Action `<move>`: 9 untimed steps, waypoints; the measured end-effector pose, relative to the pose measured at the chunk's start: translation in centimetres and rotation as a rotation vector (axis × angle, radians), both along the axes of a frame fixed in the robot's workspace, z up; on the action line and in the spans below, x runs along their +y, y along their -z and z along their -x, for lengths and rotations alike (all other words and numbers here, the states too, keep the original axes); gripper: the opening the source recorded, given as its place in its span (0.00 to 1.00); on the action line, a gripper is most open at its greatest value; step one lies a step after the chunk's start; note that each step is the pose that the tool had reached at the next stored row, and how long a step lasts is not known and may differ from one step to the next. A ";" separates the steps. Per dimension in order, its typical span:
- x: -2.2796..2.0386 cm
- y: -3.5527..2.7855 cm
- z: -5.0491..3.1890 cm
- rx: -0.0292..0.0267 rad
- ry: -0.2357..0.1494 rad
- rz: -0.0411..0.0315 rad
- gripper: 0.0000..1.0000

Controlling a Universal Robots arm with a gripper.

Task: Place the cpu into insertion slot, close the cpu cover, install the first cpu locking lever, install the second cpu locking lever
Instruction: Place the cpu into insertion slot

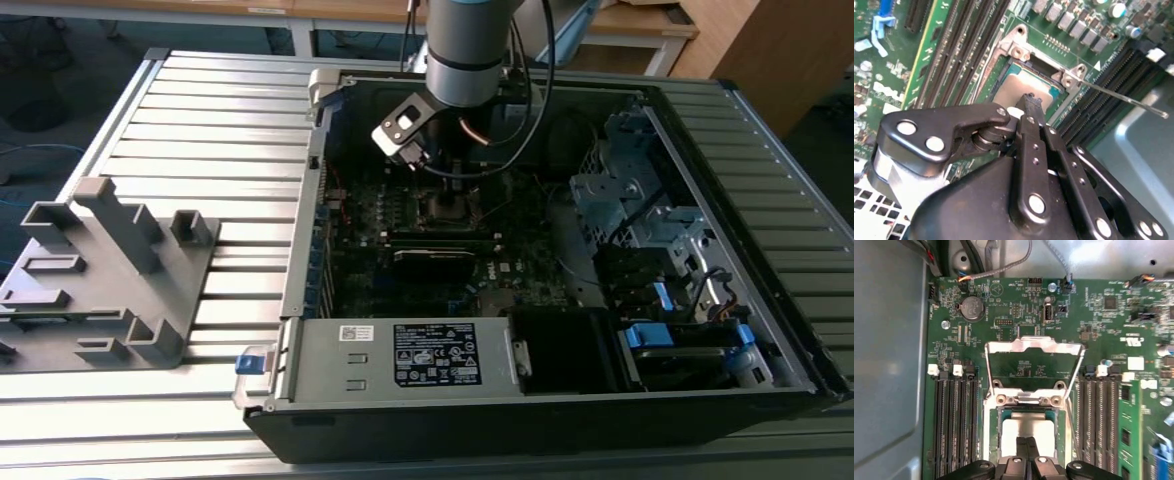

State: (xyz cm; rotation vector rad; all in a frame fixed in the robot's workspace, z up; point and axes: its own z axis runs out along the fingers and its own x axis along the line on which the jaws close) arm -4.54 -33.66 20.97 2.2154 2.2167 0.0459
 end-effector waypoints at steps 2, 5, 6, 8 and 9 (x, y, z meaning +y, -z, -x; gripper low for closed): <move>0.00 -0.53 0.00 0.0001 0.000 0.0003 0.11; 0.00 -1.09 0.00 0.0002 0.000 0.0003 0.11; 0.00 -1.11 0.00 0.0001 0.000 0.0002 0.11; 0.00 -1.12 0.00 0.0000 0.000 -0.0001 0.11; 0.00 -1.32 0.00 0.0002 0.000 0.0003 0.11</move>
